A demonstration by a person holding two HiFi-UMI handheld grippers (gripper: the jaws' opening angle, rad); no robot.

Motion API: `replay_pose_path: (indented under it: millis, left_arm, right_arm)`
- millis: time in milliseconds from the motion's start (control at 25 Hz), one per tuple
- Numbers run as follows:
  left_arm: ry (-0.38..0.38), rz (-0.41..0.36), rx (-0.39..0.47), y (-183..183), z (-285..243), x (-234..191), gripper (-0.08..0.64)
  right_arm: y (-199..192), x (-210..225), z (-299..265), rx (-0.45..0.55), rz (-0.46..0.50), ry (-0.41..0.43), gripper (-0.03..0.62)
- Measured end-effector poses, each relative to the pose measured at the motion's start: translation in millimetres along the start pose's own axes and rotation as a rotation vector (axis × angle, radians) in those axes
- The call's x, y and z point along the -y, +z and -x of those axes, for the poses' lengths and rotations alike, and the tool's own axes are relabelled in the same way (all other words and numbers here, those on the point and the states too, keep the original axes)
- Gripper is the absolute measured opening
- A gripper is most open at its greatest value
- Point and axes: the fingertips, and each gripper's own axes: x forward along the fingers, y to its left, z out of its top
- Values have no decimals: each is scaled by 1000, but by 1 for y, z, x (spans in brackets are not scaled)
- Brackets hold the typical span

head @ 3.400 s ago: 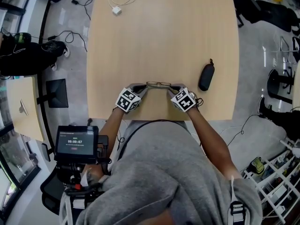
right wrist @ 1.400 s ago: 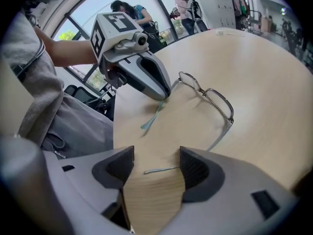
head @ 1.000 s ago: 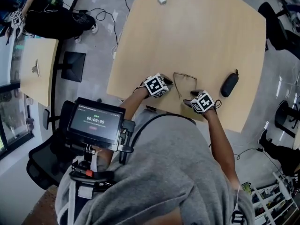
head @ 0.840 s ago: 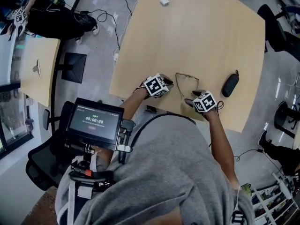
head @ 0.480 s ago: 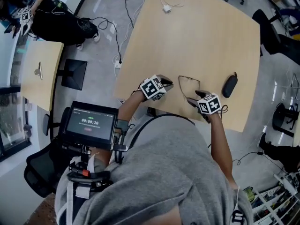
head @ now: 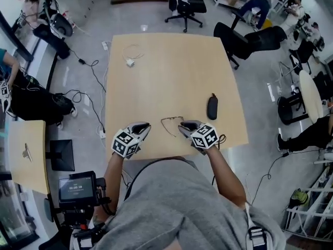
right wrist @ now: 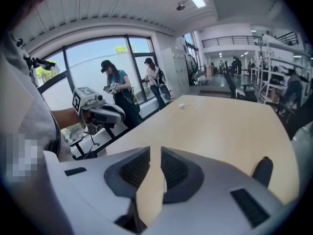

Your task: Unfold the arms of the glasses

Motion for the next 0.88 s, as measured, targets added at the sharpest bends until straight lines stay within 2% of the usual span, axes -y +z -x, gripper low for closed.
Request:
replay_pose_path:
  millis: [80,160,400,600,720,880]
  left_arm:
    - [16,-31,67,24,10,-4,9]
    - [42,-53,134,54,17,-11,9]
    - [85,-128,306,143,48,7,9]
    - [157,-205,443,165,95,50,8]
    - [200,-253,495,173,112,73,8]
    - [249,-248,542,176,126,102,8]
  right_arm:
    - [24,4,12,85,6,-34,36]
    - [53,14,23,164,13,-49,14]
    - [135,2,102,368,105,-75,8]
    - [143,-47,164,500,186,-98,8]
    - [146,-64,192,578,231,-92,8]
    - [145,-90,229,620,291,-78,8]
